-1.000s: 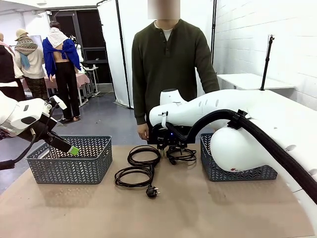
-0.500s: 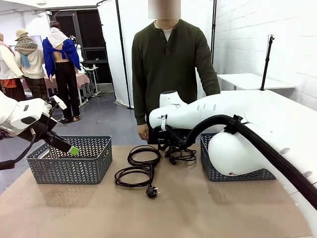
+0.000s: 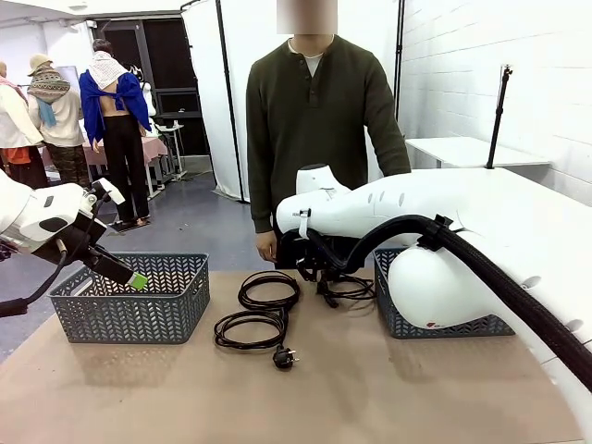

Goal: Organize the cables according to human instructions.
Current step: Pick up a bundle of cables and place it in the basket indicated by the human.

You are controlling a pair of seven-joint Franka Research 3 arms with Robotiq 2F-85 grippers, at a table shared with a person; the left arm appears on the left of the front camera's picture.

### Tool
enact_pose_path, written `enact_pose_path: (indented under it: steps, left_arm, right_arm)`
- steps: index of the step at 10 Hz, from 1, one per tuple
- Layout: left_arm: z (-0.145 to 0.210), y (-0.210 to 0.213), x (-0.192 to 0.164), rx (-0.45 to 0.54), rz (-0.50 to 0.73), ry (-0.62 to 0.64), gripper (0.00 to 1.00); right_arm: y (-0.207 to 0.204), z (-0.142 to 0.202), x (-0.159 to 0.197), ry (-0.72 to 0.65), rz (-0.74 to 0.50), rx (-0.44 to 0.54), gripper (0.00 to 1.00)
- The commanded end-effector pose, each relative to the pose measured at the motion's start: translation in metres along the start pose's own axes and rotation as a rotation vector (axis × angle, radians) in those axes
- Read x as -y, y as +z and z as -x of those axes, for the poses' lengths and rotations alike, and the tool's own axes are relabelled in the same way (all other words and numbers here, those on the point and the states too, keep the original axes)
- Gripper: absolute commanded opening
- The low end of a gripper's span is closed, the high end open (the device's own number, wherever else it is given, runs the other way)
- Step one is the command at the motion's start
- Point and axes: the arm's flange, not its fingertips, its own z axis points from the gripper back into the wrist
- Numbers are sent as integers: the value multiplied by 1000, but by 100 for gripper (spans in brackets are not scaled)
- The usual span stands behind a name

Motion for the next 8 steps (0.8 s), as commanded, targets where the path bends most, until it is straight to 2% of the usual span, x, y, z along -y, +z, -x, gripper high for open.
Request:
enact_pose_path:
  steps: [1,5,7,8]
  left_arm:
    - [1,0,-2,3,7,18,100]
    - [1,0,-2,3,7,18,100]
    - [1,0,-2,3,7,18,100]
    - [1,0,-2,3,7,18,100]
  right_arm:
    - [11,-14,-6,18,-14,-36,0]
    - [33,-5,-7,79,-58,-28,0]
    - [58,6,-8,126,-116,1,0]
    - [75,13,-8,209,-146,-6,0]
